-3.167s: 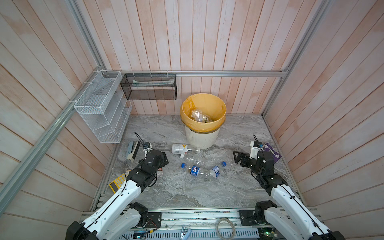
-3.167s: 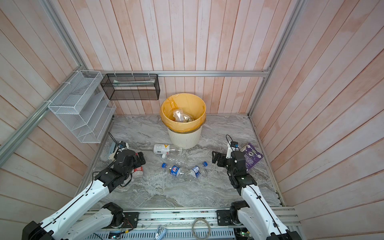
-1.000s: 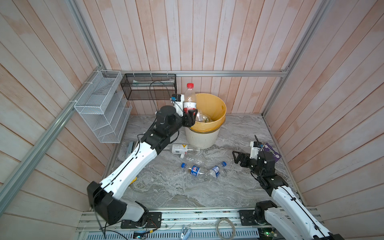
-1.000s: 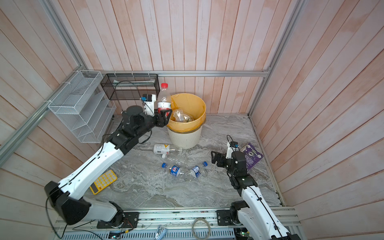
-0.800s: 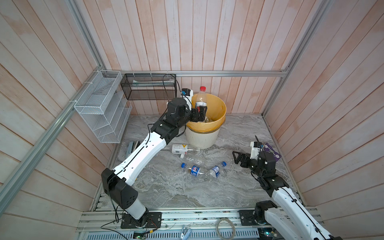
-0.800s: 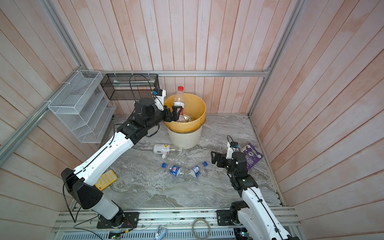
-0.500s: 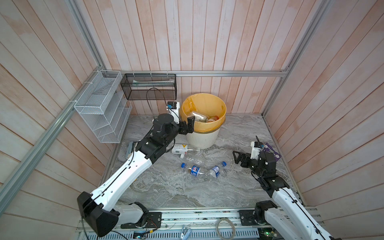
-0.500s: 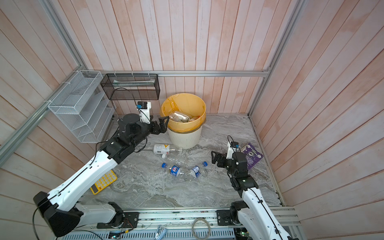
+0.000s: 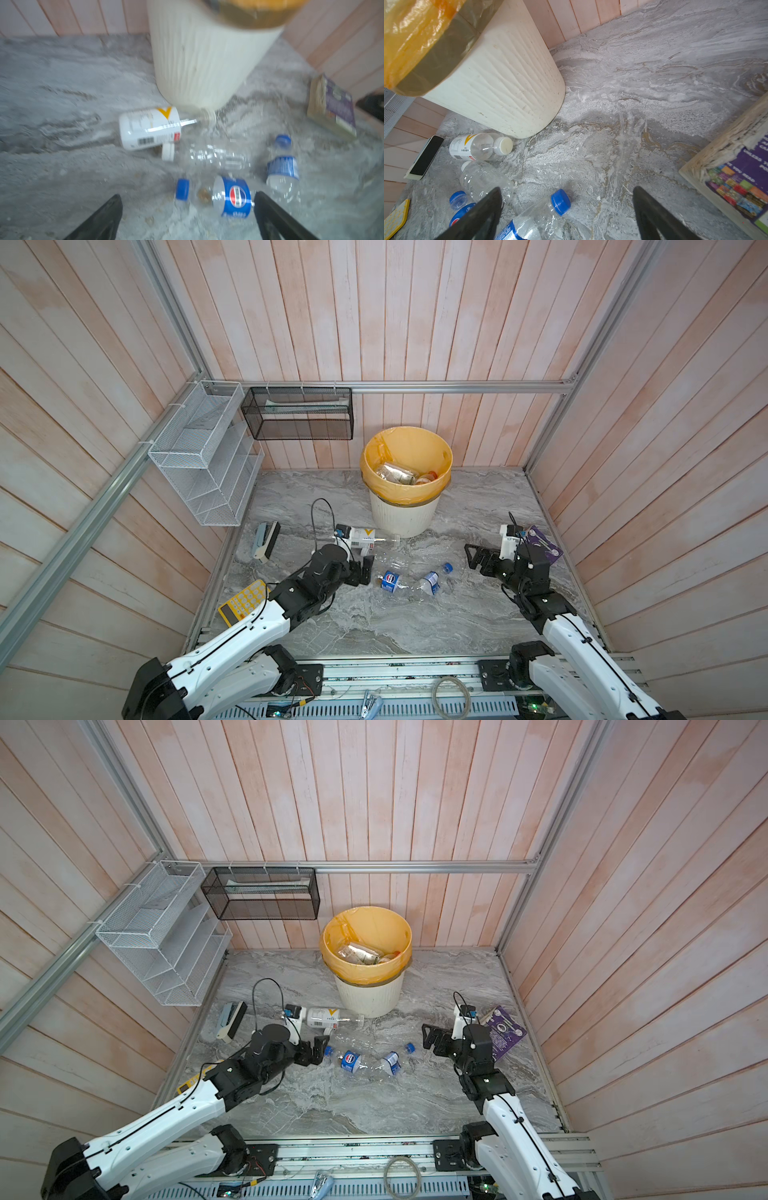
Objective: Throw the plastic bottles in the bin
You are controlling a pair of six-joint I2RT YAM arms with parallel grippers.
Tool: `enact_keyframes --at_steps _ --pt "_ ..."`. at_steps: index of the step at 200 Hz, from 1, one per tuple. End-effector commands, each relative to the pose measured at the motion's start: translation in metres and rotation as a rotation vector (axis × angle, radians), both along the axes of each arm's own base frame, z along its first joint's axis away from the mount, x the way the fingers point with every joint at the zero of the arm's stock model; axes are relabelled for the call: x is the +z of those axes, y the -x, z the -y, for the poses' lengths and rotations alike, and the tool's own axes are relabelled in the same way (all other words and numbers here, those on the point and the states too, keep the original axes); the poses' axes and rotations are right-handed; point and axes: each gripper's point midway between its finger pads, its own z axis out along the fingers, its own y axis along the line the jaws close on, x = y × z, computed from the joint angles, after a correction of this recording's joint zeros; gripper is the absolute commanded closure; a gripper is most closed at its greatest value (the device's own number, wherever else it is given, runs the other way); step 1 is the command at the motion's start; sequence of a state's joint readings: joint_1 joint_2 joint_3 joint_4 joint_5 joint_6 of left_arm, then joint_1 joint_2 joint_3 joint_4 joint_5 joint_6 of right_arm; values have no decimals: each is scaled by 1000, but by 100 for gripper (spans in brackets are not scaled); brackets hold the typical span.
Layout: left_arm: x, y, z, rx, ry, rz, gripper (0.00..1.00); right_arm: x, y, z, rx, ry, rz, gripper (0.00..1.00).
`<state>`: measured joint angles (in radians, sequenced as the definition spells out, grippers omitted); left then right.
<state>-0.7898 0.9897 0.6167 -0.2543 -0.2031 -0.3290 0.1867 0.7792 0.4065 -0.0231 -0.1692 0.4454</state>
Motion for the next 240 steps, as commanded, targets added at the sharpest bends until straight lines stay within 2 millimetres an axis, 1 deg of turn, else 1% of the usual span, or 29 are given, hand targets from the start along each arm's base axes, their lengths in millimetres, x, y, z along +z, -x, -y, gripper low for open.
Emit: enact_keyframes --at_steps 1,14,29,44,64,89,99,113,118,122,139,157,163,177,206,224,240 --pt "-9 10 23 -69 -45 6 0 2 -3 0 -9 -1 8 2" --pt "-20 12 31 -73 -85 -12 0 0 -3 -2 -1 -8 2 2" --pt "-28 10 36 -43 -77 -45 0 -4 -2 -3 2 -19 -19 3" --pt "-28 6 40 -14 -39 -54 0 -11 0 -4 -12 -51 -59 5" --pt "-27 3 40 35 14 -54 0 -24 9 -12 -12 -138 -138 7" --pt "-28 1 36 73 34 -53 0 -49 28 -31 -2 -225 -248 10" --pt "-29 1 34 80 36 -52 0 -55 36 -39 3 -248 -277 10" --pt "-31 1 30 93 33 -48 0 -59 45 -50 9 -269 -304 10" --pt "-31 1 28 101 32 -47 0 -60 47 -51 -2 -272 -311 10" --pt "-31 1 27 108 29 -45 0 -61 51 -59 18 -270 -319 10" --pt "-30 0 19 139 17 -34 0 -61 57 -65 7 -262 -346 8" --pt "-26 0 16 149 26 -15 0 -64 62 -73 10 -275 -366 7" --pt "-25 0 15 149 32 -9 0 -66 63 -76 12 -277 -374 4" --pt "-24 0 15 149 40 -3 0 -70 65 -84 25 -276 -389 0" --pt "-28 1 14 154 37 -10 0 -78 64 -105 53 -244 -403 1" --pt "-30 1 13 154 26 -15 0 -85 59 -110 35 -199 -415 0" --pt "-31 2 12 155 21 -16 0 -90 53 -108 11 -167 -415 1"
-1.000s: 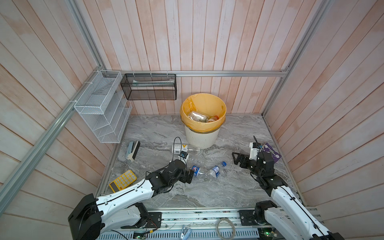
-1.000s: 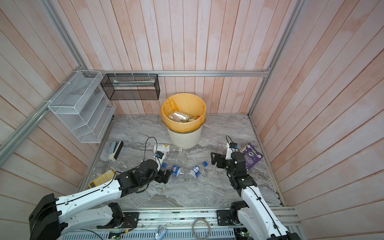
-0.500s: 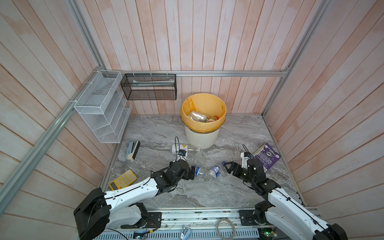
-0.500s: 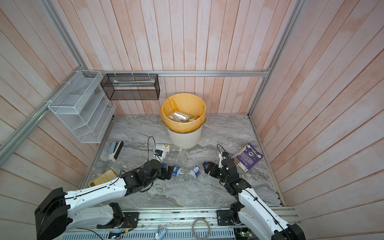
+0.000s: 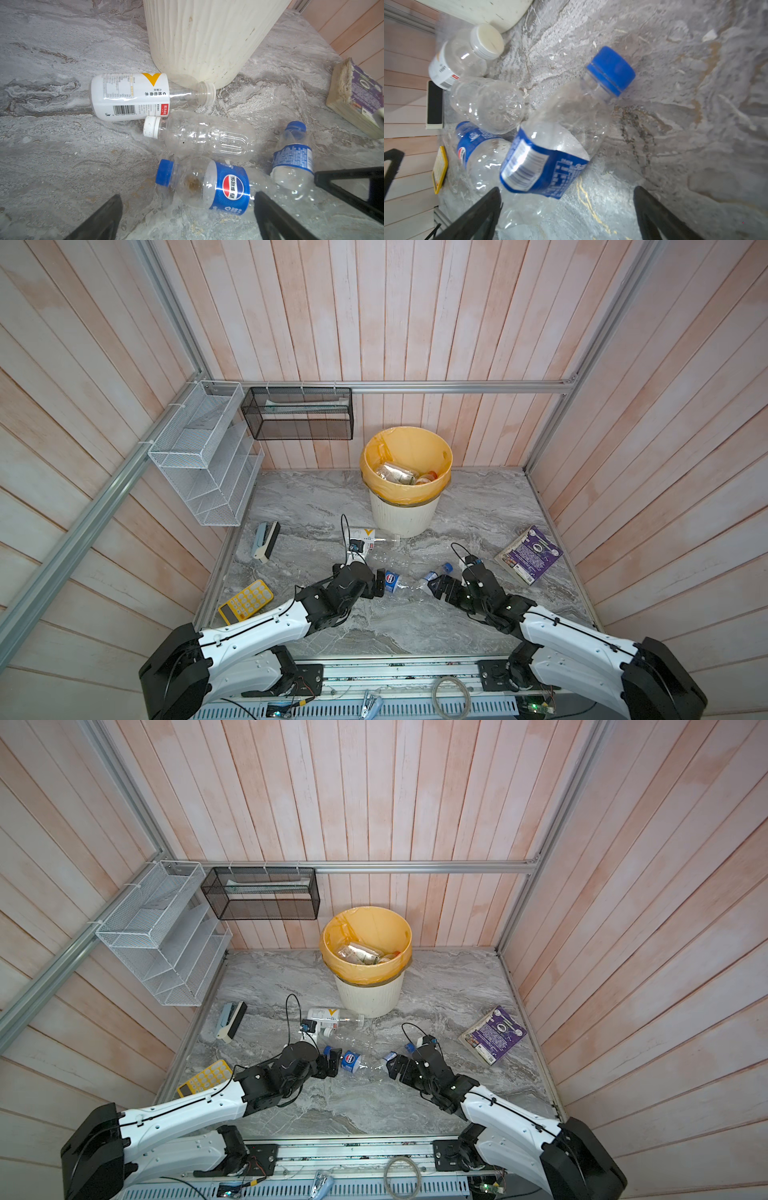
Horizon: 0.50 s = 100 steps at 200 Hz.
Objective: Throw the plastic bottles in the bin
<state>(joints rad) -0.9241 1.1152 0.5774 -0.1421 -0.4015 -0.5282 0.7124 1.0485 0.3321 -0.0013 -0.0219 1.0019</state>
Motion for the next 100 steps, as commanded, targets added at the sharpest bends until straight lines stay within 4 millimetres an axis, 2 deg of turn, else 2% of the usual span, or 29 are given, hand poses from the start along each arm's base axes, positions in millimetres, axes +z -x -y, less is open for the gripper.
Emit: enact_keyframes --at_steps 1,34,61,100 --pt "-3 1 -4 15 -6 1 0 13 -23 -3 -63 17 64 1" --pt "-6 1 -6 16 -14 3 0 -4 -27 2 -64 108 44 11" --pt "-10 -1 -6 16 -27 -1 0 -14 -31 7 -66 169 37 16" --pt "-18 0 -9 20 -53 -21 0 -10 -43 -2 -19 213 60 14"
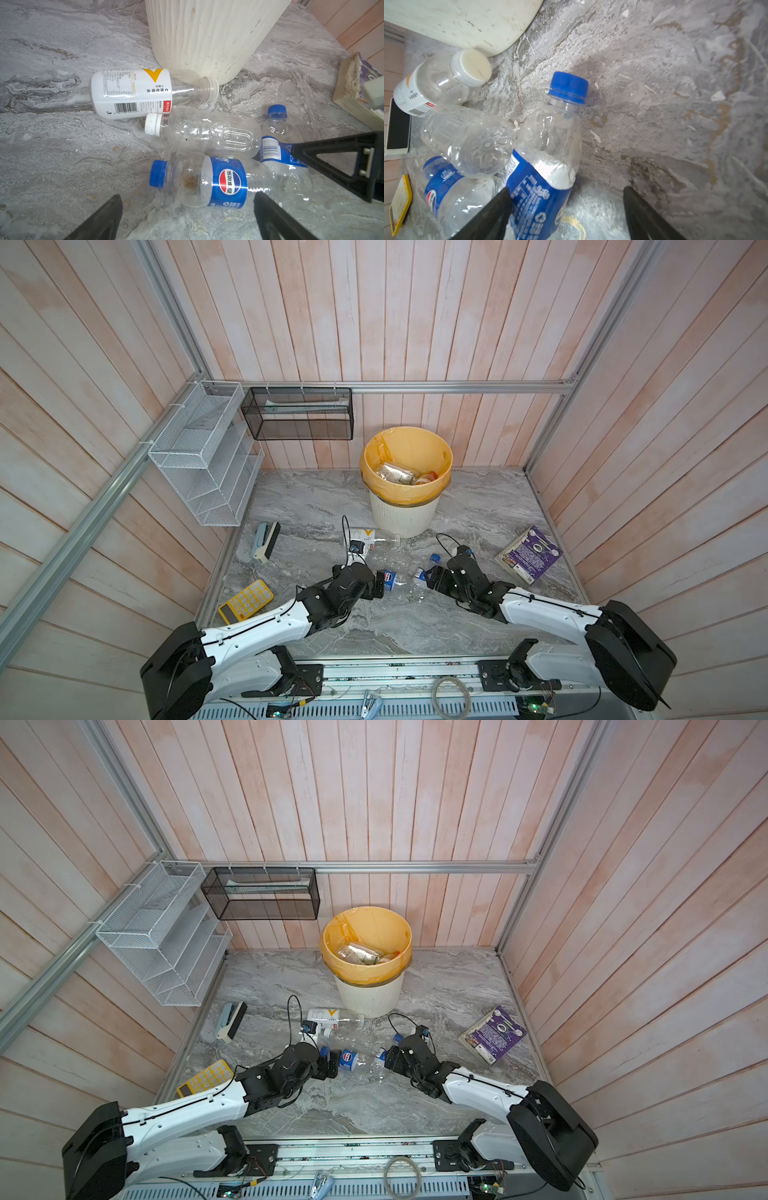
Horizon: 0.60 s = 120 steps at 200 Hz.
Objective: Throw the plastic bottles in the bin
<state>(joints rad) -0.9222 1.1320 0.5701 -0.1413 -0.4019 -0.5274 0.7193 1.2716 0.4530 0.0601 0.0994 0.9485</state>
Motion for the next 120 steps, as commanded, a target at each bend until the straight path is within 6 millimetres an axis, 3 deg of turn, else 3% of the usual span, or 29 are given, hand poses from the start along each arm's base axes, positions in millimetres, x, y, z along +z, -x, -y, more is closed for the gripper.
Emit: enact_keyframes --at_steps 1,59,91,120 --pt "-10 -1 -8 18 -34 -7 0 -5 -6 6 19 92 8 14" --pt "-9 -1 -12 31 -24 -6 0 7 -17 -16 60 11 7 4" --pt "-9 -2 -10 27 -15 -7 0 -12 -13 -28 88 -15 -45 6" --pt "-8 -2 -12 32 -15 -11 0 -28 -10 -27 90 14 -85 16"
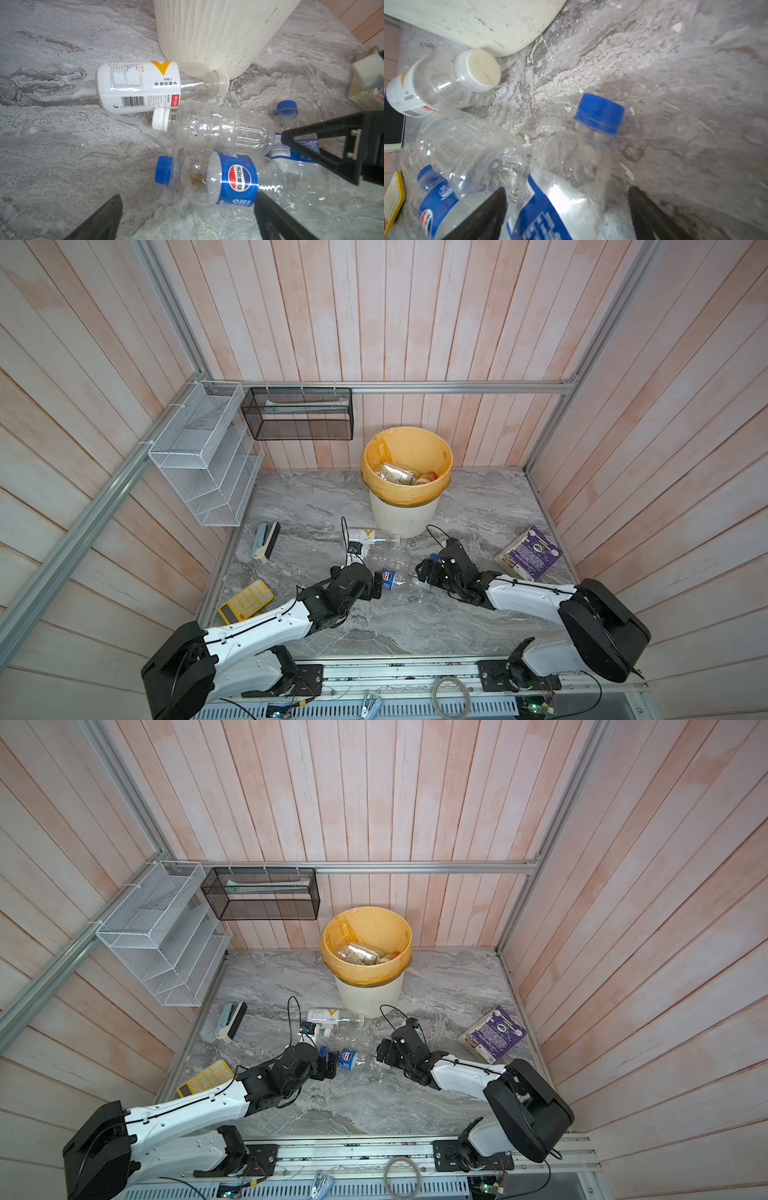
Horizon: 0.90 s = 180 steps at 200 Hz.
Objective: Throw the plastic bottles in the bin
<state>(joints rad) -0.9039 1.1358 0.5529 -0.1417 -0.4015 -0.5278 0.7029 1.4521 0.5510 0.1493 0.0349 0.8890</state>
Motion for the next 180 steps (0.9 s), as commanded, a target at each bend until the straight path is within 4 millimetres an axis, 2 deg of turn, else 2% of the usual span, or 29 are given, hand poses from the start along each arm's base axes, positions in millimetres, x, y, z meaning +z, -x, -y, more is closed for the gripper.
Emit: enact_keyframes --at_steps 1,33,75,88,116,142,161,180 --pt "0 0 -4 15 2 2 0 -22 14 1 19 26 -83 17" --pt "3 1 -7 22 20 15 0 -23 14 13 2 56 -76 41" --pt "5 0 -14 44 19 21 0 -19 7 46 -52 65 -51 53" --pt "6 1 -16 51 24 25 0 -9 2 54 -61 66 -10 54" --pt "9 -1 -20 70 50 38 0 26 -6 61 -48 75 114 58" --pt "12 -2 -22 85 75 47 0 44 -10 77 -76 89 157 63" --pt "15 -3 -23 87 83 52 0 52 -11 84 -77 86 169 61" --pt "15 -3 -22 83 87 48 0 47 -6 82 -43 111 105 31"
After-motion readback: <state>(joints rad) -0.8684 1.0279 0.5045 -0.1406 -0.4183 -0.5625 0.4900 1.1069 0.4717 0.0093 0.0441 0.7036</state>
